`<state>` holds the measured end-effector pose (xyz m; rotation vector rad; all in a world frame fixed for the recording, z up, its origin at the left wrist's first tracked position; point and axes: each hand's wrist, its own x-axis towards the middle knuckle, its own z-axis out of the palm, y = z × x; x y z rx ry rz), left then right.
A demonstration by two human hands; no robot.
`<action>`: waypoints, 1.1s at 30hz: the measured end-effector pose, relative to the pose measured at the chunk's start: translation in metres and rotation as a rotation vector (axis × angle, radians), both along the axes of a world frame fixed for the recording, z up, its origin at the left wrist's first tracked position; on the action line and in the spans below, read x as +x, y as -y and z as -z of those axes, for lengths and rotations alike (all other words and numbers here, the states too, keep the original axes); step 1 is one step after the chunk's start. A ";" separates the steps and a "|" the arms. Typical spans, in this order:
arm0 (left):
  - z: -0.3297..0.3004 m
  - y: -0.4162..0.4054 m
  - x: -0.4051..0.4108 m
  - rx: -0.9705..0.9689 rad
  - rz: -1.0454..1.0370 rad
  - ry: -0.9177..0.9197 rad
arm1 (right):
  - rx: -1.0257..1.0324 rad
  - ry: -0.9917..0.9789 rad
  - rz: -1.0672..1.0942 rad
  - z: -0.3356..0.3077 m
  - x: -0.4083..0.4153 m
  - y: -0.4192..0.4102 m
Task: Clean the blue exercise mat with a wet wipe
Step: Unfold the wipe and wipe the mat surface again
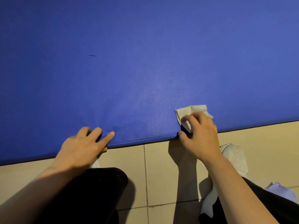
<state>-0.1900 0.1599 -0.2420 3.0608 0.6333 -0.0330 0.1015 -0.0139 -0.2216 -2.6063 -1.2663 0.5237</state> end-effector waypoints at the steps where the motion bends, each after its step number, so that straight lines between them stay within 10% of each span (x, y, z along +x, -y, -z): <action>1: 0.001 0.000 -0.003 -0.003 -0.007 0.023 | 0.003 -0.016 0.013 -0.002 0.000 -0.001; 12: -0.009 -0.003 0.002 -0.086 -0.032 -0.103 | -0.341 -0.281 -0.139 -0.016 -0.013 -0.005; 18: -0.027 -0.011 0.041 -0.202 -0.013 -0.100 | -0.034 -0.175 0.015 -0.016 -0.009 0.001; 23: -0.049 0.003 0.116 -0.399 -0.053 0.030 | -0.337 -0.464 0.045 -0.050 0.031 -0.028; 27: -0.051 0.014 0.159 -0.654 -0.241 -0.016 | -0.719 -0.194 -0.190 -0.071 0.076 -0.093; 33: -0.059 0.014 0.215 -0.740 -0.210 -0.145 | -0.699 0.061 -0.555 -0.069 0.106 -0.079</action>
